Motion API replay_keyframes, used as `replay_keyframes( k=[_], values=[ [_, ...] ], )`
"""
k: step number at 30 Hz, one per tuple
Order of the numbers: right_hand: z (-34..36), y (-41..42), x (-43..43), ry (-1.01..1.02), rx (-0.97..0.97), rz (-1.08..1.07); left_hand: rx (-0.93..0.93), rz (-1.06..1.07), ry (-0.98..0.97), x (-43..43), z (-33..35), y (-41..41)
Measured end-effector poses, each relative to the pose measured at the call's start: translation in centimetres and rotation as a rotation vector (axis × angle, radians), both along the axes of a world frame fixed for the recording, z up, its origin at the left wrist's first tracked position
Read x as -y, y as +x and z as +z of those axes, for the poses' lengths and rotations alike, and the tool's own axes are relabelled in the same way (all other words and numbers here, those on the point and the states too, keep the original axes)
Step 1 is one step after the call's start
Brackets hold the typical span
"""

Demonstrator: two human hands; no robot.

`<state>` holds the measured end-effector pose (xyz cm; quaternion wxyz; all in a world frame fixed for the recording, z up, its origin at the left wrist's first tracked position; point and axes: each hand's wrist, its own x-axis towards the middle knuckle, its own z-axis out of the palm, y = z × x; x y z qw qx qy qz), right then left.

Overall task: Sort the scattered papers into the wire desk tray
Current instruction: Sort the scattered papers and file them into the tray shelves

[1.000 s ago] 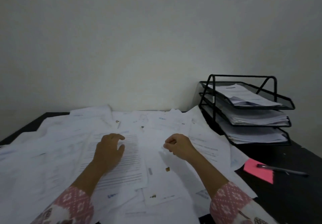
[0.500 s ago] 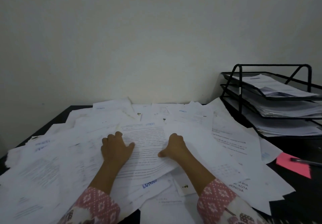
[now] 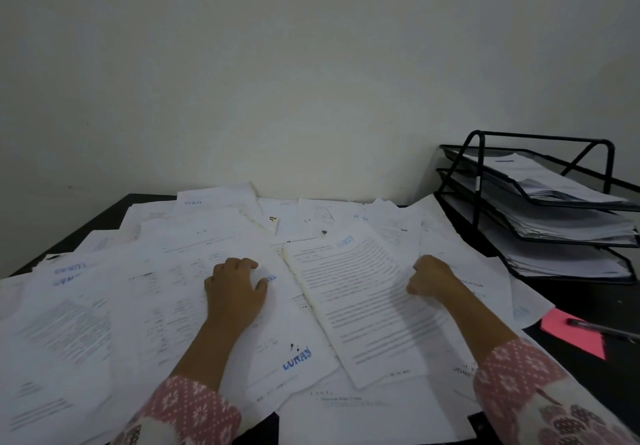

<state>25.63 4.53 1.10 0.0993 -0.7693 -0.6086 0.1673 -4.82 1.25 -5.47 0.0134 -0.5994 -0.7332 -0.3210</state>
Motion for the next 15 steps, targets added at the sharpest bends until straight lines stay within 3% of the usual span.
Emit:
replay_keyframes(
  k=[3, 7, 11, 15],
  values=[
    [-0.6, 0.8, -0.1, -0.021, 0.069, -0.067, -0.032, 0.006, 0.0, -0.1, -0.1, 0.2],
    [-1.1, 1.0, 0.1, 0.008, -0.037, -0.064, -0.021, 0.007, 0.017, -0.2, -0.2, 0.2],
    [-1.5, 1.2, 0.0, 0.045, -0.27, -0.068, -0.036, 0.005, 0.019, -0.1, -0.2, 0.3],
    [-1.9, 1.3, -0.7, 0.12, -0.329, -0.024, -0.052, 0.003, -0.002, 0.1, 0.0, 0.5]
  ],
)
